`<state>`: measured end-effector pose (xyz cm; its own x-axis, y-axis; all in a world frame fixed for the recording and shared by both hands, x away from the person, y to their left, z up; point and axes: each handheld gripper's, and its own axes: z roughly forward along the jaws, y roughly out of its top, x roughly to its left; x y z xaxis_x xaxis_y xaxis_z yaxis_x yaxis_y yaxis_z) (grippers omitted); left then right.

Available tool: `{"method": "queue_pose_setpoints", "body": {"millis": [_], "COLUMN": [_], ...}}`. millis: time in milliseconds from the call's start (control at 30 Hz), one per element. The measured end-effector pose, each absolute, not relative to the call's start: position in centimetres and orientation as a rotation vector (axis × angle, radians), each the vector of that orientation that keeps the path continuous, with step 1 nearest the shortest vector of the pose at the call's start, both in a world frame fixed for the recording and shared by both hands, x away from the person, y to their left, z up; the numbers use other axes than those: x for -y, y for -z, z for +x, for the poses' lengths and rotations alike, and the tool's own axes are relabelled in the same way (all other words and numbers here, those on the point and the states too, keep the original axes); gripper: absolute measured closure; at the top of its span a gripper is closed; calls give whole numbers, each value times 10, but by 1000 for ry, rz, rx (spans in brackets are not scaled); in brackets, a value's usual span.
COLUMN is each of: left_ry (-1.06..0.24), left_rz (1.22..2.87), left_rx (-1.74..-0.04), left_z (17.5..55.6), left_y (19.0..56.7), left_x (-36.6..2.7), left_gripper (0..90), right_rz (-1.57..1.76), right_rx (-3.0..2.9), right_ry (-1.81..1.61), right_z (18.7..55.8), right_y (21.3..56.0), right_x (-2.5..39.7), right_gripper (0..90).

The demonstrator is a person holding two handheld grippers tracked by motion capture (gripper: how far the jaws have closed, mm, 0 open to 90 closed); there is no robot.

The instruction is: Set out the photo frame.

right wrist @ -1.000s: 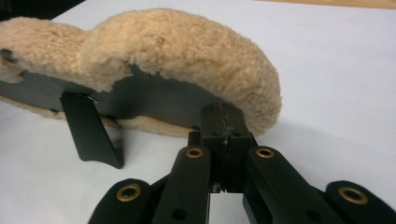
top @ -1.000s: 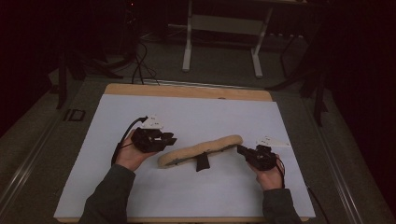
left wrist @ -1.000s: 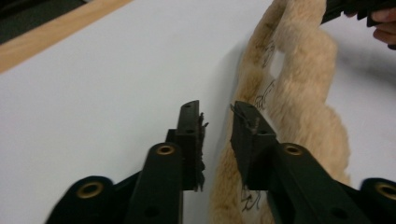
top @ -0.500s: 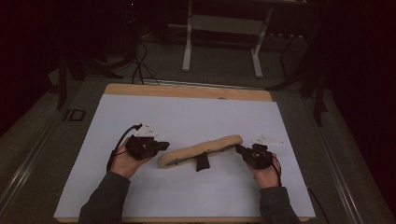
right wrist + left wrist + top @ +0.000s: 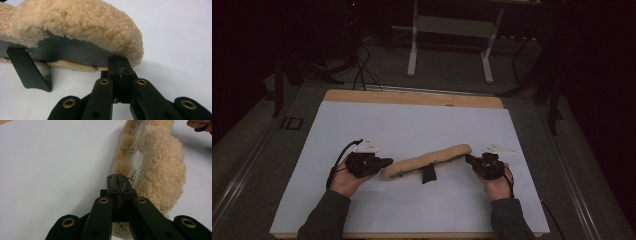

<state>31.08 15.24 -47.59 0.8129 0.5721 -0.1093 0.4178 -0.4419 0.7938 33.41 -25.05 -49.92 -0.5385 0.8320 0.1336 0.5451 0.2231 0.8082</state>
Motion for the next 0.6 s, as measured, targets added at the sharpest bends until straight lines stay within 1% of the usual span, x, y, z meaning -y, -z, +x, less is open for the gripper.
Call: {"method": "queue_pose_setpoints", "body": {"millis": [600], "left_ry": [-211], "left_rz": [2053], "left_rx": [-734], "left_z": [304], "left_y": [481], "left_x": [-154], "left_gripper": [900], "right_rz": [1266], "right_rx": [-2182], "right_ry": [-1240], "right_z": [335], "right_y": [495], "right_x": [241], "right_gripper": [899]}}
